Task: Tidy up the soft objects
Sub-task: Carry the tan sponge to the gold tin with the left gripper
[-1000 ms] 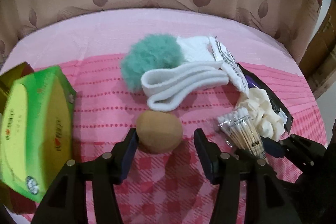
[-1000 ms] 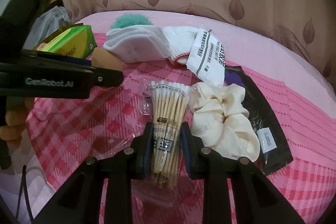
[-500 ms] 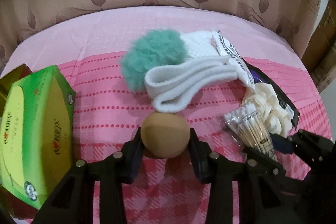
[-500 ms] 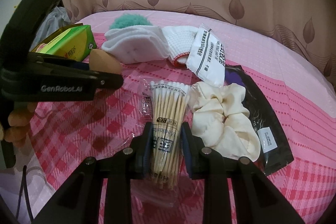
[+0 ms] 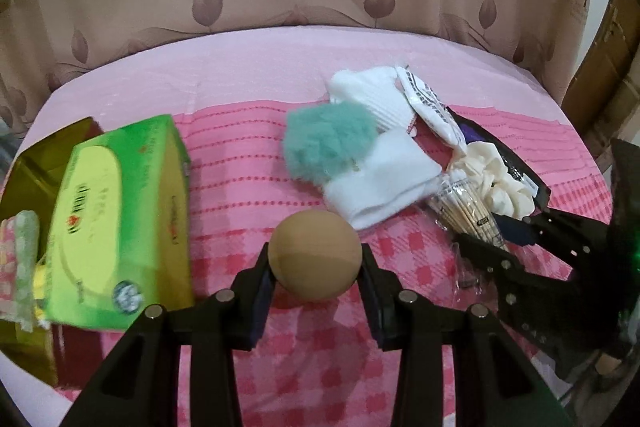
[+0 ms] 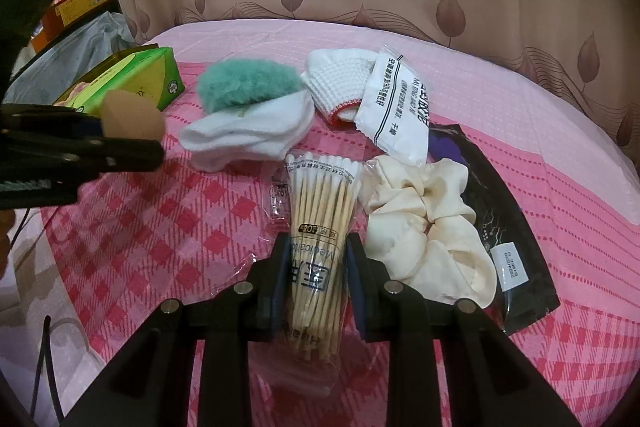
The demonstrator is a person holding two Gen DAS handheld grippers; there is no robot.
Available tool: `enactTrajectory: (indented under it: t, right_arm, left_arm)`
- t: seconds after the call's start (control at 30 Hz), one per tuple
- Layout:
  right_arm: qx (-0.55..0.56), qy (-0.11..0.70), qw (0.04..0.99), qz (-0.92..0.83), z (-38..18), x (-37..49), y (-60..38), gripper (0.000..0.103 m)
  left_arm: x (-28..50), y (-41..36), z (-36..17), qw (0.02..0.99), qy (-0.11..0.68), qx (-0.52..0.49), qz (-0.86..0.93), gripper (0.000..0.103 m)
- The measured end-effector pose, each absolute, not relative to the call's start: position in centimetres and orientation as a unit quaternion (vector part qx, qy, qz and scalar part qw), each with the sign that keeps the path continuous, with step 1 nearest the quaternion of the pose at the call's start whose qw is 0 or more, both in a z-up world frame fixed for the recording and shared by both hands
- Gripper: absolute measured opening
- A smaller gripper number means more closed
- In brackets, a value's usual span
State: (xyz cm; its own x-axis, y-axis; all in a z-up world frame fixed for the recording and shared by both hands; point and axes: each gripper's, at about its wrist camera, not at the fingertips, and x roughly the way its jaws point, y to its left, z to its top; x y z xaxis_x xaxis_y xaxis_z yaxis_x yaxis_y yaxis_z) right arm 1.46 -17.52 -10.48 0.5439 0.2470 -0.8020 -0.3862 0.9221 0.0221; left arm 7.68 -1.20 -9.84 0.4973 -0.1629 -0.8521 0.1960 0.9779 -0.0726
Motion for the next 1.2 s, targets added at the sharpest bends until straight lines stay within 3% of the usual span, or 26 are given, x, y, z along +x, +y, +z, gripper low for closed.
enactTrajectory:
  t: [0.67,1.2]
  right_arm:
    - [-0.078,0.441,0.875,0.180,-10.5,1.4,-17.6,0.025]
    - [-0.080,0.441,0.876,0.180,-10.5,1.4,-17.5,0.025]
  left_arm:
    - [6.4,8.3,-3.8,0.900,0.436,0.018,-0.001,0.040]
    - [8.3,19.0,-5.5,0.884,0.451,0.019,0.119,0.040]
